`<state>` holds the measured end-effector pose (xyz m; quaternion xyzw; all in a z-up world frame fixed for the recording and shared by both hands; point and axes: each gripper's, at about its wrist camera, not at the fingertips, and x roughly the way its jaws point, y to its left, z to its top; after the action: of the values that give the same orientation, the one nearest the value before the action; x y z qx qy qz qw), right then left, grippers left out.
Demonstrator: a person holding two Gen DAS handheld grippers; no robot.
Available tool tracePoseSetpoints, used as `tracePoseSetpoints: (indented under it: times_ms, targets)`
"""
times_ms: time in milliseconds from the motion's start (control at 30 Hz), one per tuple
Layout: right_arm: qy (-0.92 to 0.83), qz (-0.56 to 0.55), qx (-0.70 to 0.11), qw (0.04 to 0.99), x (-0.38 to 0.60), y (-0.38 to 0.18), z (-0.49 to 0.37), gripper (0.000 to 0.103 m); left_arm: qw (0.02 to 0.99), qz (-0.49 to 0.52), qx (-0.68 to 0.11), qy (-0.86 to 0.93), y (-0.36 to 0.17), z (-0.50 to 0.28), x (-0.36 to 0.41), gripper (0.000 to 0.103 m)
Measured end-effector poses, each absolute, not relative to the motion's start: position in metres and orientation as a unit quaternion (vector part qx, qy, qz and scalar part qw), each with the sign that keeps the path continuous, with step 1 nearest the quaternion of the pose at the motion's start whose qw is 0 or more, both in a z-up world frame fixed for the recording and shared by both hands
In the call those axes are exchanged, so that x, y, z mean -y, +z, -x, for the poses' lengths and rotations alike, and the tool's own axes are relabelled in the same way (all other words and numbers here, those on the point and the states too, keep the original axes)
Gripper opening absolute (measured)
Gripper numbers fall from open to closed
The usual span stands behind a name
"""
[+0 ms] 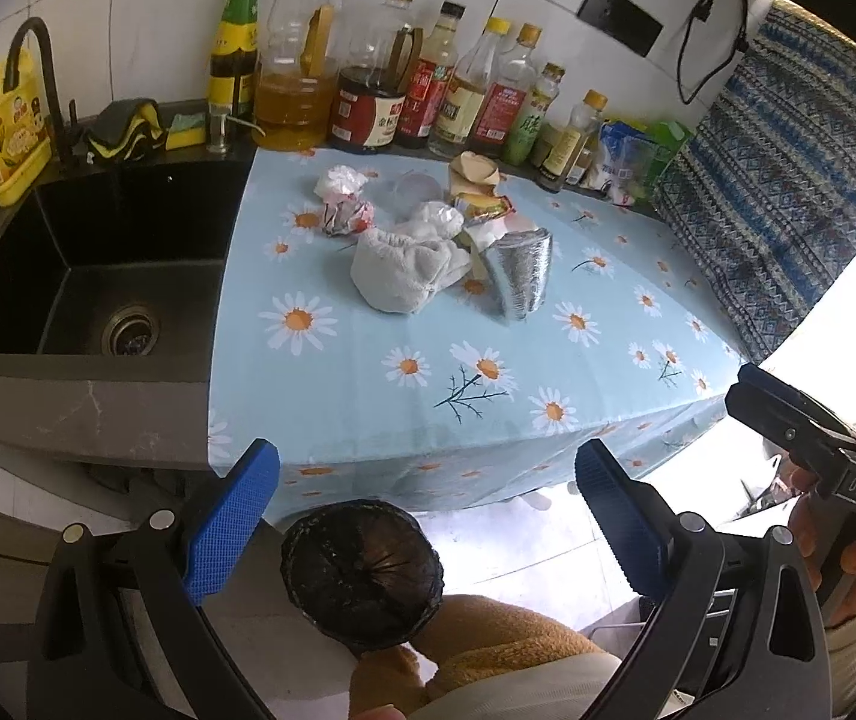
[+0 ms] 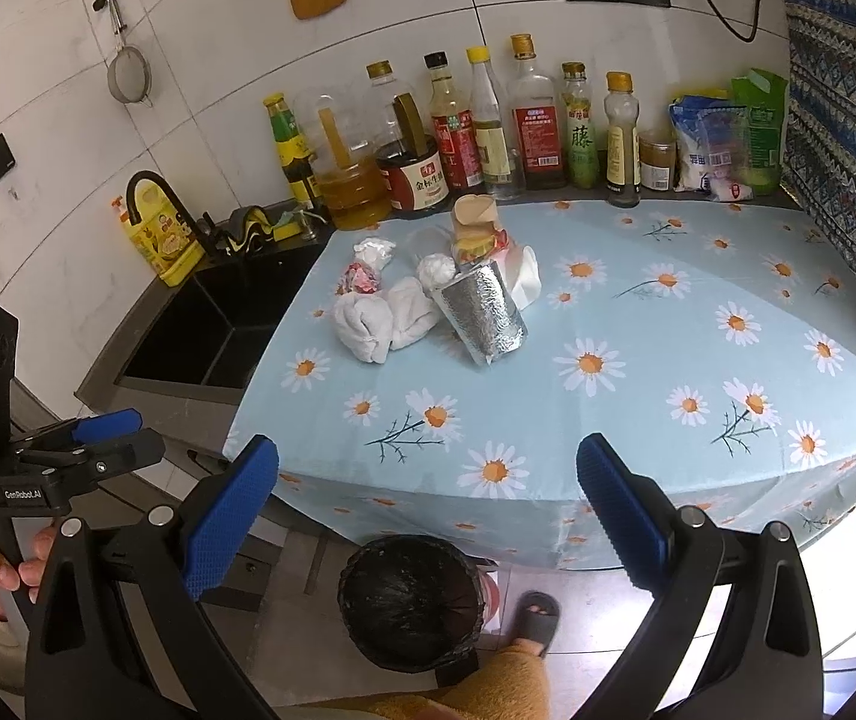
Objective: Collect trash
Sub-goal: 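Grasp the grey knit cloth with the left tool while the right tool grasps the foil-wrapped cylinder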
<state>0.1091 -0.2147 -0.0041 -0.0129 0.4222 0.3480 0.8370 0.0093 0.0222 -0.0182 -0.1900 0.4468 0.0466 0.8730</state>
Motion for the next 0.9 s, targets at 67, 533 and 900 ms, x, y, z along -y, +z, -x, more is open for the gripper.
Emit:
tracePoseSetpoints:
  times_ms: [67,533,900]
  targets:
    - [0.342,0.010,-0.427,0.837,0.212,-0.009,-0.118,0.099,0.869,0.195,-0.453,0.044,-0.023,-0.016,-0.023,0.096]
    - [0.378,-0.009,-0.469,0.798,0.188,-0.051,-0.202,0.099,0.836,0.272,-0.474,0.049,-0.055,-0.076,-0.058,0.096]
    - [0.396,0.016,-0.497,0.772,0.149,-0.107,-0.269,0.098,0.811,0.287,-0.506,0.058,-0.099,-0.154,-0.071,0.096]
